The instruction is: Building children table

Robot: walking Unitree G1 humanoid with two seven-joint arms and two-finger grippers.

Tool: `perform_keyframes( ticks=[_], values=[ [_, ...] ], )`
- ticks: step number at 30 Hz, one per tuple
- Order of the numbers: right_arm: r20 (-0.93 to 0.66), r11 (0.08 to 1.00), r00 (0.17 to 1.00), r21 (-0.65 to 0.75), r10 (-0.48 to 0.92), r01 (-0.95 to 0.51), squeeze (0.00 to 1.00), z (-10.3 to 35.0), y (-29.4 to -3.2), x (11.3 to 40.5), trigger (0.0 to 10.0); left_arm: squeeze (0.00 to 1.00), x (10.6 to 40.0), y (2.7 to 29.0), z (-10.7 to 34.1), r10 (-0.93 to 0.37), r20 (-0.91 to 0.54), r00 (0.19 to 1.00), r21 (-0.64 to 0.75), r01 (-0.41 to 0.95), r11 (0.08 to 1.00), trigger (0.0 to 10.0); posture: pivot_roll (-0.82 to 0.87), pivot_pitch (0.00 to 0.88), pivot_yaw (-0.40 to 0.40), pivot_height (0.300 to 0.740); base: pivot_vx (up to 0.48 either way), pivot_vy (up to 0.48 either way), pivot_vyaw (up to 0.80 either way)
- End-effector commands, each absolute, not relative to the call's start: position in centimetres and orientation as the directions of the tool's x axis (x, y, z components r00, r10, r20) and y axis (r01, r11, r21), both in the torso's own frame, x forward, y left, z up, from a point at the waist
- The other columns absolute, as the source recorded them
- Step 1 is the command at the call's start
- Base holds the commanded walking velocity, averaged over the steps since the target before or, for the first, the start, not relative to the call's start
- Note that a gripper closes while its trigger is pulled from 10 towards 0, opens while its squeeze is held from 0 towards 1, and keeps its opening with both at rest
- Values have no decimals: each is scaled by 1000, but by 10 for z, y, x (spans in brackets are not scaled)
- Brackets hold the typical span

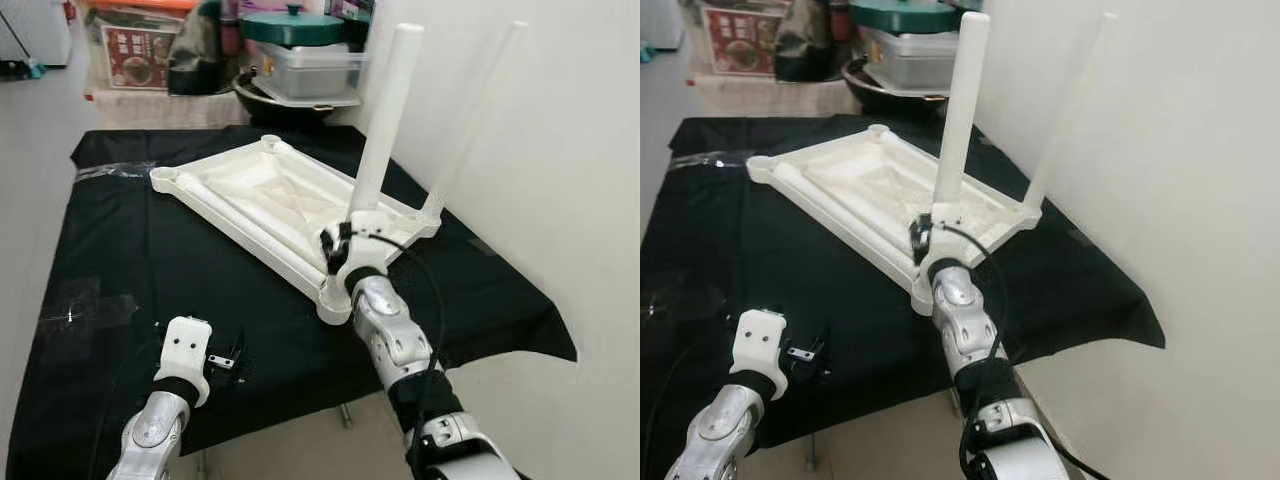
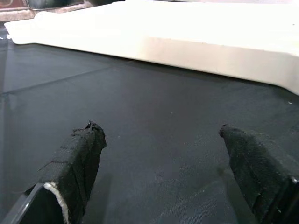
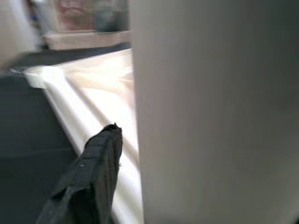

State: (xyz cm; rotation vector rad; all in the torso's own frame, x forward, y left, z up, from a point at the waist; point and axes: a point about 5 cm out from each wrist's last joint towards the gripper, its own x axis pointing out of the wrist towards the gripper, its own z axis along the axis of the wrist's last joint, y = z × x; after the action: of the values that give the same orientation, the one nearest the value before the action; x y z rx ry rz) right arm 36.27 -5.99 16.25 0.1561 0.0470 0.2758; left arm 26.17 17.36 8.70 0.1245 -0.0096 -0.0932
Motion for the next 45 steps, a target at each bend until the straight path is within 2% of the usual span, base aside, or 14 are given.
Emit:
perform_keyframes(
  ticks=[1,9,14,15,17,18,21,23,25,27,28,31,35,45],
  values=[
    [3,896,915,203,404,-396,78,175,-42,361,10000,0,262,173,83,-99,-12,995,127,100,987,10000,170,0,-152,740,0,0,0],
    [200,516,521,80,830,-853,0,218,-20,338,10000,0,263,174,84,-98,-6,995,130,98,987,10000,179,0,-156,740,0,0,0],
    [167,431,432,47,886,-901,0,208,-17,332,10000,0,264,174,84,-97,-4,995,130,96,987,10000,188,0,-162,740,0,0,0],
    [137,430,432,46,891,-902,0,199,-15,332,1922,0,264,174,84,-95,-3,996,130,94,987,10000,195,0,-170,740,0,0,0],
    [116,432,434,46,893,-901,0,194,-13,332,1922,0,263,174,84,-93,-2,996,130,93,987,10000,195,0,-170,740,0,0,0],
    [76,482,485,59,871,-874,0,185,-13,336,0,0,263,175,84,-90,-1,996,130,90,987,10000,197,0,-170,740,0,0,0],
    [-37,697,698,107,716,-709,0,167,-19,352,0,0,262,175,84,-88,-2,996,132,87,987,10000,196,0,-168,740,0,0,0],
    [-37,697,698,107,716,-709,0,167,-19,352,0,0,262,175,84,-88,-2,996,132,87,987,10000,196,0,-168,740,0,0,0],
    [-167,915,901,117,401,-386,0,148,-51,370,0,0,262,175,84,-91,-2,996,132,91,987,10000,190,0,-164,740,0,0,0],
    [-167,915,901,117,401,-386,0,148,-51,370,0,0,262,175,84,-91,-2,996,132,91,987,10000,190,0,-164,740,0,0,0],
    [-235,986,960,107,153,-131,0,135,-83,377,0,0,262,174,84,-93,-3,996,133,92,987,10000,193,0,-165,740,0,0,0],
    [-274,995,962,92,-7,33,0,128,-104,378,0,0,262,174,84,-94,-3,996,133,93,987,10000,193,0,-165,740,0,0,0],
    [-281,899,861,-15,-423,437,0,117,-185,368,0,0,260,174,82,-95,-9,995,132,95,987,10000,171,0,-154,740,0,0,0],
    [-221,806,778,-81,-588,586,0,122,-214,361,0,0,260,174,82,-97,-13,995,132,97,986,10000,159,0,-152,740,0,0,0]
  ],
)
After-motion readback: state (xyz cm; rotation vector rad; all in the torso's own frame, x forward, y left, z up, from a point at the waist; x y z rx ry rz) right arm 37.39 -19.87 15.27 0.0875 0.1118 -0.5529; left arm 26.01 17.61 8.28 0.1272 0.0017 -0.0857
